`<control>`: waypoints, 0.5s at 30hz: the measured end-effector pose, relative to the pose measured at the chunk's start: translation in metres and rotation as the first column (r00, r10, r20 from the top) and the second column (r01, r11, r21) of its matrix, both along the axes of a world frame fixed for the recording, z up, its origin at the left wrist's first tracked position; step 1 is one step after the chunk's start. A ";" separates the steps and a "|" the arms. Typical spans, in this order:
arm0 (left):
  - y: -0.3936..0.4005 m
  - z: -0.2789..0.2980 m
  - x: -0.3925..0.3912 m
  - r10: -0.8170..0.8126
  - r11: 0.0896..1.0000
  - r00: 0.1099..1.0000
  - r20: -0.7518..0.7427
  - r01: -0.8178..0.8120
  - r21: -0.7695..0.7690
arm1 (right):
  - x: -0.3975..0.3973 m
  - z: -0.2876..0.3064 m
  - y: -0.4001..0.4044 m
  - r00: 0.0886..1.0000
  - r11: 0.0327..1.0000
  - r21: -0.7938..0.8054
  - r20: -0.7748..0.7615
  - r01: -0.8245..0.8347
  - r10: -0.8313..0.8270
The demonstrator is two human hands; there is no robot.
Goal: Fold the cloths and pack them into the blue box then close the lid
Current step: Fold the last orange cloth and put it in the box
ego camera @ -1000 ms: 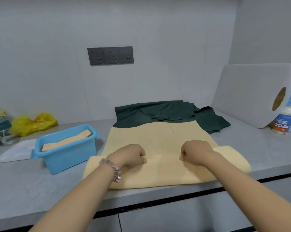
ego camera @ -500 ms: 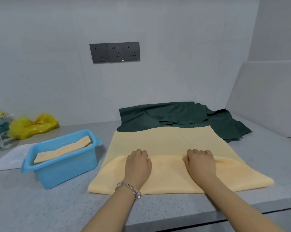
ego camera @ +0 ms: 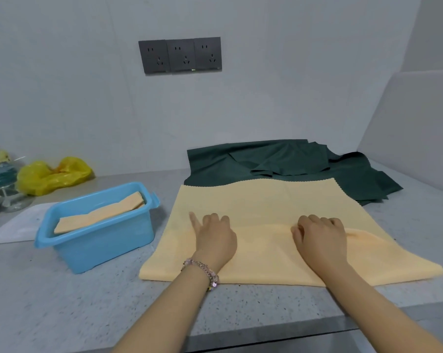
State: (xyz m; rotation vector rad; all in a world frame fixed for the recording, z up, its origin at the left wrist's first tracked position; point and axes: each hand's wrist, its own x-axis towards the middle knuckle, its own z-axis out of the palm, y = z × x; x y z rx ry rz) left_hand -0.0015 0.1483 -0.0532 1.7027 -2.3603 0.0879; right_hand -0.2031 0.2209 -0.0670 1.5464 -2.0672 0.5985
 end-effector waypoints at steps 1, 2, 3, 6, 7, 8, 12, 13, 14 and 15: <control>0.000 0.001 -0.006 -0.064 0.996 0.989 -0.136 0.072 0.051 | 0.000 0.000 0.000 1.000 1.000 0.010 0.004 0.003 -0.003; 0.000 0.000 -0.011 -0.111 0.986 0.959 -0.262 0.138 0.089 | -0.001 0.000 -0.001 1.000 0.999 0.031 0.007 0.013 -0.013; 0.000 -0.002 -0.016 -0.145 0.977 0.927 -0.346 0.189 0.097 | -0.002 -0.001 -0.001 1.000 0.998 0.060 0.010 0.029 -0.030; -0.003 -0.012 -0.023 -0.183 0.975 0.884 -0.429 0.221 0.039 | -0.003 -0.002 -0.001 0.999 0.996 0.079 0.020 0.042 -0.044; -0.006 -0.014 -0.023 -0.170 0.979 0.877 -0.450 0.204 0.028 | -0.003 -0.002 -0.002 0.999 0.995 0.084 0.012 0.045 -0.046; -0.007 -0.014 -0.025 -0.157 0.981 0.869 -0.469 0.191 0.025 | -0.006 0.000 -0.003 0.999 0.992 0.111 -0.012 0.054 -0.053; -0.011 -0.005 -0.027 -0.126 0.985 0.893 -0.432 0.164 0.053 | -0.014 0.012 -0.011 0.998 0.975 0.216 -0.055 0.042 -0.031; -0.013 -0.004 -0.028 -0.122 0.987 0.903 -0.413 0.155 0.048 | -0.015 0.013 -0.014 0.998 0.974 0.221 -0.058 0.042 -0.030; -0.013 -0.005 -0.030 -0.109 0.989 0.908 -0.406 0.138 0.045 | -0.015 0.011 -0.013 0.997 0.974 0.224 -0.070 0.044 -0.029; -0.015 -0.005 -0.031 -0.090 0.993 0.912 -0.401 0.114 0.036 | -0.014 0.008 -0.015 0.996 0.977 0.209 -0.080 0.044 -0.028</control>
